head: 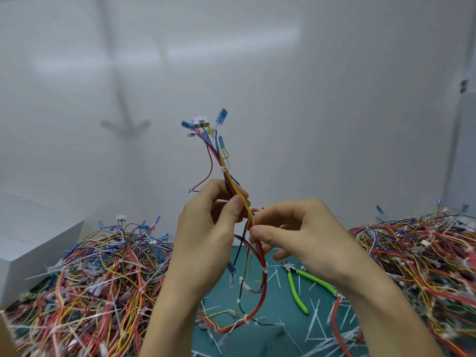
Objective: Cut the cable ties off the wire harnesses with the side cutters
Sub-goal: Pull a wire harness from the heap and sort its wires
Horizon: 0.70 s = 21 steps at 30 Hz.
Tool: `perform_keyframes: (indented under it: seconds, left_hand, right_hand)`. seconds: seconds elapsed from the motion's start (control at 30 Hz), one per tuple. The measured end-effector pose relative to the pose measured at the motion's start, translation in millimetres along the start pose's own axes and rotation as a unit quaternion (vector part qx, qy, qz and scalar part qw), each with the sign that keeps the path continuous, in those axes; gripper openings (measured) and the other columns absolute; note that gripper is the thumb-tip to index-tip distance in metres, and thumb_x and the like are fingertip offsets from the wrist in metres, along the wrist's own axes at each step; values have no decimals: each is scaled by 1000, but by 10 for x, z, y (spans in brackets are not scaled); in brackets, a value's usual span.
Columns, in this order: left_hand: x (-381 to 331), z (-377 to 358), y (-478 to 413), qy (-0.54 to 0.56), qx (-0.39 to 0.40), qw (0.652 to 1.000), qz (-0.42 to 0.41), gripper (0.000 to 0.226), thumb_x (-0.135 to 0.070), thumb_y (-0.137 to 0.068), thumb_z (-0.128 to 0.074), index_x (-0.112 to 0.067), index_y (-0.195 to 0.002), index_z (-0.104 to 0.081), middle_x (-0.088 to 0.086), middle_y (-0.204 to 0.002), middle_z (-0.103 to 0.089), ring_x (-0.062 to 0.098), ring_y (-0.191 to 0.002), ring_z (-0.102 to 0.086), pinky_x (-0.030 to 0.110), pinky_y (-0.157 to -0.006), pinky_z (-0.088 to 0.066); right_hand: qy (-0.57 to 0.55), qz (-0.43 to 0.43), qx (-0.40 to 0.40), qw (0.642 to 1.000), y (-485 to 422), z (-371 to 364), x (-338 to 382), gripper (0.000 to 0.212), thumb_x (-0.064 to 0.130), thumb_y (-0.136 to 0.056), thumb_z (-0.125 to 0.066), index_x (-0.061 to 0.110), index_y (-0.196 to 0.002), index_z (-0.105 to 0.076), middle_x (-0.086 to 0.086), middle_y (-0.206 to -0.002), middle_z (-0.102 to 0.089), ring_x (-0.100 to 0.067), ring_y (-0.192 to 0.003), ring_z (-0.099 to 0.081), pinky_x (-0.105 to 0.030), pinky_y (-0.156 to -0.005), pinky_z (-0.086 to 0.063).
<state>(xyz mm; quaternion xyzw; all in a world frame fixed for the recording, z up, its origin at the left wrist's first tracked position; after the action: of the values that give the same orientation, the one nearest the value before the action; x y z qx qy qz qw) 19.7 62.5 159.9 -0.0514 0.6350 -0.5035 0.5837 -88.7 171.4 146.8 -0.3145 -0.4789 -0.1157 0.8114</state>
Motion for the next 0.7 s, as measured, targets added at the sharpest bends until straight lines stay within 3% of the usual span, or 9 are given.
perform_keyframes:
  seconds: [0.37, 0.53, 0.7]
  left_hand:
    - [3, 50, -28, 65, 16, 998, -2, 16, -9, -97, -56, -17, -97, -69, -1, -88, -75, 13, -85, -72, 19, -76, -55]
    - [76, 79, -38, 111, 14, 992, 50, 23, -7, -99, -50, -12, -96, -72, 5, -85, -76, 14, -80, -73, 18, -71, -56]
    - [126, 138, -38, 91, -14, 994, 60, 11, -14, -92, -62, -14, -92, -73, 4, -81, -75, 14, -73, -73, 17, -64, -55]
  right_hand:
    - [-66, 28, -29, 997, -14, 10, 41, 11, 13, -87, -72, 20, -81, -77, 2, -76, -77, -9, -71, -72, -17, -56, -53]
    - [-106, 13, -47, 993, -37, -7, 13, 10, 8, -91, -67, 12, -88, -76, -5, -75, -76, -10, -68, -71, -21, -55, -55]
    - [-137, 7, -86, 987, -37, 14, -13, 17, 3, -92, -64, 15, -85, -75, -7, -76, -75, -10, -62, -70, -22, -53, -57]
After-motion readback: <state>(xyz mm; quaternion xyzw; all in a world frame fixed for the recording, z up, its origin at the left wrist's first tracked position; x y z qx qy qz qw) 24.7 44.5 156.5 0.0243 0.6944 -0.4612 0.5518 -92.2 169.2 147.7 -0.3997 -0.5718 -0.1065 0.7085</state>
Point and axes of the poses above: each hand's wrist, its own y-axis away from the middle knuckle, its own z-axis out of the back of the hand, x = y × z, the point moved 4 cm from there along -y, towards the middle knuckle
